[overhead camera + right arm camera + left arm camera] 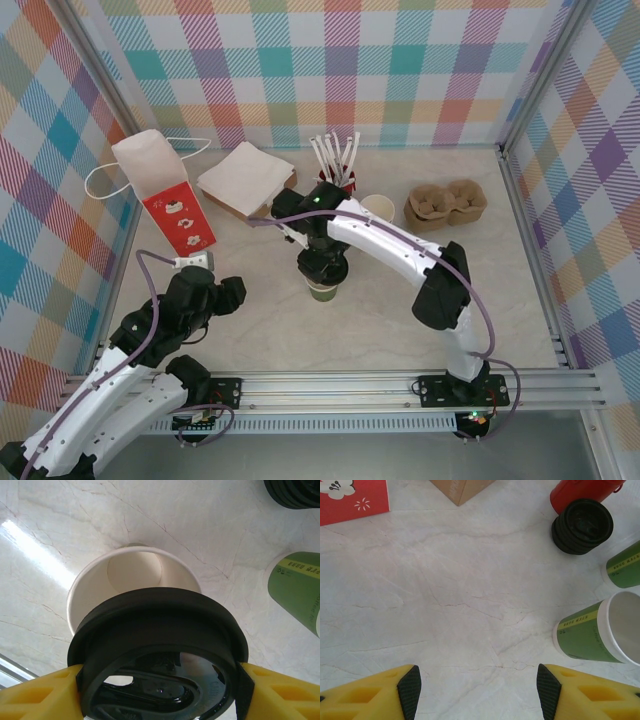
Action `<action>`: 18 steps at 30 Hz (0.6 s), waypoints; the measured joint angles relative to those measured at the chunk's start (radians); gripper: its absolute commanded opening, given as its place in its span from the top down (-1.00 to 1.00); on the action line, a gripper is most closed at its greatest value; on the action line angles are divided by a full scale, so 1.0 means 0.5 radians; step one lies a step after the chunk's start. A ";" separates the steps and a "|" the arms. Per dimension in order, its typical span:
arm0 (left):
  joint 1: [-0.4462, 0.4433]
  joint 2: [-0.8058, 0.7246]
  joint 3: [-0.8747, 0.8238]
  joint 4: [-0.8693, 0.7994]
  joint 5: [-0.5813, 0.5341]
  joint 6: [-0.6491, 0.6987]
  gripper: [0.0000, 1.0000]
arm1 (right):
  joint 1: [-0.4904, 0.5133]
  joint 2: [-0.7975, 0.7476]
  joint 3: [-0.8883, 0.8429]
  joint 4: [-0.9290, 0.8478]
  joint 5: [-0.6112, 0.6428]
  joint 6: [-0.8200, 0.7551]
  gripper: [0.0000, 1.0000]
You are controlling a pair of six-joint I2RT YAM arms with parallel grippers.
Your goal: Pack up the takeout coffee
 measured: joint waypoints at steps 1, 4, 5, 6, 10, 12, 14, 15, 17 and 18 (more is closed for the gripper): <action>-0.001 0.000 -0.003 0.001 0.001 -0.002 -0.30 | 0.003 0.019 0.014 -0.011 0.005 -0.008 -0.40; 0.000 0.000 -0.011 0.002 0.001 -0.010 -0.30 | 0.007 0.073 0.060 -0.035 0.019 -0.027 -0.40; -0.001 0.000 -0.014 0.002 0.001 -0.012 -0.30 | 0.008 0.088 0.068 -0.035 0.020 -0.034 -0.40; 0.000 0.000 -0.019 0.002 0.002 -0.016 -0.30 | 0.011 0.100 0.075 -0.035 0.021 -0.040 -0.40; -0.001 0.001 -0.037 0.002 0.002 -0.038 -0.30 | 0.012 0.134 0.099 -0.034 0.018 -0.070 -0.40; 0.000 0.000 -0.044 0.002 0.002 -0.043 -0.30 | 0.012 0.149 0.111 -0.035 0.018 -0.079 -0.40; 0.000 0.002 -0.047 0.002 0.002 -0.047 -0.31 | 0.012 0.166 0.124 -0.034 0.017 -0.083 -0.40; -0.001 0.002 -0.047 0.002 0.002 -0.048 -0.31 | 0.012 0.173 0.125 -0.034 0.016 -0.088 -0.41; -0.001 0.002 -0.047 0.002 0.002 -0.049 -0.31 | 0.012 0.185 0.125 -0.035 0.003 -0.098 -0.40; 0.000 0.002 -0.047 0.002 0.002 -0.049 -0.31 | 0.012 0.192 0.125 -0.035 -0.005 -0.104 -0.41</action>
